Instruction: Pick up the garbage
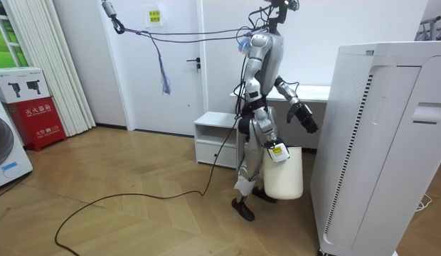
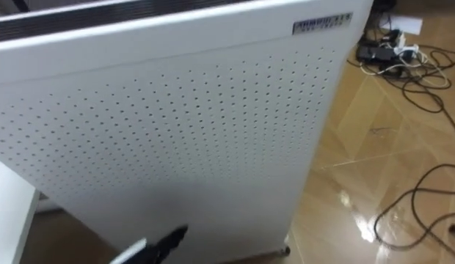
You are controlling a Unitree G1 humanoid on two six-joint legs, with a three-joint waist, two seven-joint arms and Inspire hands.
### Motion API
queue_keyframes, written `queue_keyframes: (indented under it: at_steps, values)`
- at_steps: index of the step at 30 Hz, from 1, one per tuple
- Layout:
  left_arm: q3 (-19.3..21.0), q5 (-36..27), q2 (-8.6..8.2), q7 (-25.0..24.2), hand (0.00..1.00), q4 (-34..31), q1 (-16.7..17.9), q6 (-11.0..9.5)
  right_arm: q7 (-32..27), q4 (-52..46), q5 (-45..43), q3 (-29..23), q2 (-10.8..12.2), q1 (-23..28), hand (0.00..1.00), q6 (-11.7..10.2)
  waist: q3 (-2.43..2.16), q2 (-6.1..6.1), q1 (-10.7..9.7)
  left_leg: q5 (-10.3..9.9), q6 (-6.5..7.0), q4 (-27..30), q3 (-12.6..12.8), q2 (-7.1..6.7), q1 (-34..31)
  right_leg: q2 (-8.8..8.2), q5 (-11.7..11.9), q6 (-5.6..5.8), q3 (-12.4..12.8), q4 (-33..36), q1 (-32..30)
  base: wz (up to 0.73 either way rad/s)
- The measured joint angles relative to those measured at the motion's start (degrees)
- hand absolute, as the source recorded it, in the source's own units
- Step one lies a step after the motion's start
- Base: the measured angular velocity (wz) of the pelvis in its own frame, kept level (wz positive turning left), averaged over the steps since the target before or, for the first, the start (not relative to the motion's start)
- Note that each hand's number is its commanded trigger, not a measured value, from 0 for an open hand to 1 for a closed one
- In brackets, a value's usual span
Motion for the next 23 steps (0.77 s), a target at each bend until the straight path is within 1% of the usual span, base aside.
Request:
queue_keyframes:
  at_steps: [1,2,3,4,5,6,7,8,9,10,12,13,15,17,19,20,22,23]
  values:
    - [0.1,-0.1,-0.37,0.5,0.00,1.8,0.2,0.0,0.0,0.8,0.0,-0.4,0.1,0.2,1.00,-0.1,-0.07,-0.12,-0.1,0.0,-0.01,-0.5,0.1,0.00,0.9,0.03,0.0,0.05,0.0,-0.3,0.5,0.00]
    - [0.2,-0.1,-1.12,1.8,0.00,5.3,0.7,0.0,-0.2,1.4,0.1,-1.7,0.2,1.2,1.00,-0.1,-0.31,-0.47,-0.1,0.0,-0.02,-1.1,0.3,-0.03,1.9,0.04,-0.2,0.18,-0.1,-0.8,1.5,0.00]
    - [0.4,-0.1,-1.32,2.7,0.00,7.3,1.6,0.0,-0.2,1.5,0.9,-2.9,0.2,2.3,1.00,-0.1,-0.50,-0.79,-0.2,0.0,-0.03,-1.8,0.6,0.02,2.7,0.02,-0.2,0.22,-0.4,-1.3,2.2,0.00]
    - [0.4,-0.2,-1.34,3.0,0.00,8.6,1.8,0.0,-0.2,1.8,1.7,-3.8,0.4,2.8,1.00,-0.1,-0.45,-1.05,-0.2,0.0,-0.03,-2.2,0.7,0.00,3.3,0.00,-0.2,0.24,-0.4,-1.4,2.6,0.00]
    - [1.1,-1.0,-1.74,3.7,0.00,12.0,2.4,-0.1,-0.2,3.1,3.3,-5.1,0.8,3.9,1.00,-0.1,-0.48,-1.55,-0.3,0.0,-0.04,-2.8,1.0,-0.05,4.6,0.02,-0.3,0.29,-0.2,-1.8,3.7,-0.08]
    - [2.0,-2.9,-2.03,4.6,0.00,15.4,3.2,-0.1,-0.2,3.4,4.9,-6.2,1.3,4.8,1.00,-0.1,-0.41,-2.40,-0.4,-0.1,-0.13,-3.4,1.4,-0.07,5.8,0.05,-0.3,0.35,0.3,-2.3,4.8,-0.10]
    - [2.6,-4.0,-2.05,4.9,0.00,16.8,3.6,-0.1,-0.2,3.4,5.7,-6.6,1.5,5.2,1.00,-0.1,-0.56,-2.18,-0.6,-0.2,-0.16,-3.6,1.5,-0.08,6.4,0.09,-0.4,0.39,0.5,-2.5,5.3,-0.07]
    - [3.5,-6.9,-2.08,6.0,0.00,19.3,4.2,-0.1,-0.2,4.1,7.9,-7.1,1.9,6.2,1.00,-0.1,-0.31,-2.82,-1.1,-0.3,-0.24,-4.1,1.5,-0.09,7.5,0.22,-0.3,0.47,0.5,-3.4,6.6,0.00]
    - [4.5,-9.7,-2.53,7.1,0.00,21.9,4.3,-0.1,-0.2,5.4,9.7,-8.2,2.5,6.7,1.00,-0.1,-0.32,-2.95,-1.1,-0.7,-0.27,-4.2,1.6,-0.08,8.4,0.38,-0.3,0.54,0.6,-4.2,7.9,0.00]
    - [5.3,-10.6,-2.93,7.6,0.00,23.0,4.2,-0.1,-0.2,5.9,10.0,-8.5,2.6,6.7,1.00,-0.1,-0.26,-2.99,-1.1,-0.9,-0.27,-4.2,1.7,-0.07,8.9,0.44,-0.3,0.56,0.6,-4.4,8.3,-0.05]
    - [6.5,-13.6,-4.07,9.0,0.00,27.3,3.5,-0.4,-0.3,8.4,11.2,-10.4,2.9,7.0,1.00,-0.1,-0.30,-2.95,-1.2,-1.4,-0.25,-4.2,1.8,-0.13,9.6,0.90,-0.2,0.76,1.0,-5.3,9.3,-0.07]
    - [6.6,-14.2,-4.18,9.1,0.00,28.3,3.3,-0.5,-0.3,9.1,11.4,-10.6,3.1,6.8,1.00,-0.2,-0.29,-2.94,-1.2,-1.5,-0.24,-4.2,1.9,-0.13,9.8,0.91,-0.2,0.77,1.3,-5.3,9.4,-0.15]
    - [7.8,-17.6,-4.48,9.2,0.00,31.8,2.7,-0.5,-0.8,12.1,11.9,-12.2,3.9,6.0,1.00,-0.2,-0.19,-3.08,-1.2,-2.1,-0.32,-4.3,2.8,-0.11,10.6,1.10,-0.2,0.79,2.3,-5.5,10.2,-0.21]
    - [9.4,-19.9,-4.75,9.2,0.00,33.6,3.0,-0.3,-0.8,13.5,13.3,-14.3,4.4,6.3,1.00,0.2,-0.11,-3.14,-1.4,-2.8,-0.29,-4.2,2.9,-0.19,11.6,1.16,-0.1,0.95,2.2,-6.4,11.6,-0.07]
    - [10.6,-21.7,-5.04,9.2,0.00,34.7,3.4,0.2,-0.9,14.4,13.8,-16.2,4.4,6.7,1.00,0.8,-0.10,-2.97,-1.6,-3.4,-0.26,-4.0,3.1,-0.17,12.5,1.15,-0.1,1.10,2.3,-7.2,12.8,-0.04]
    - [11.7,-22.6,-5.25,9.2,0.00,34.8,3.7,0.9,-0.8,14.6,13.7,-17.4,4.4,6.8,1.00,1.2,-0.01,-2.82,-2.0,-3.7,-0.23,-4.0,3.1,-0.17,12.8,1.12,-0.2,1.25,2.4,-7.2,13.2,-0.04]
    - [13.4,-22.6,-5.68,9.1,0.00,36.0,3.8,1.6,-0.9,15.0,13.6,-18.3,4.5,6.6,1.00,1.7,-0.02,-2.55,-2.6,-4.0,-0.21,-4.1,3.1,-0.19,13.2,1.09,-0.3,1.37,2.4,-7.2,13.6,-0.03]
    - [14.2,-22.7,-5.86,9.1,0.00,36.4,3.7,2.4,-0.9,15.3,13.6,-18.9,4.5,6.6,1.00,2.0,-0.01,-2.42,-2.7,-4.2,-0.21,-4.0,3.1,-0.19,13.4,1.09,-0.3,1.39,2.5,-7.2,13.9,0.00]
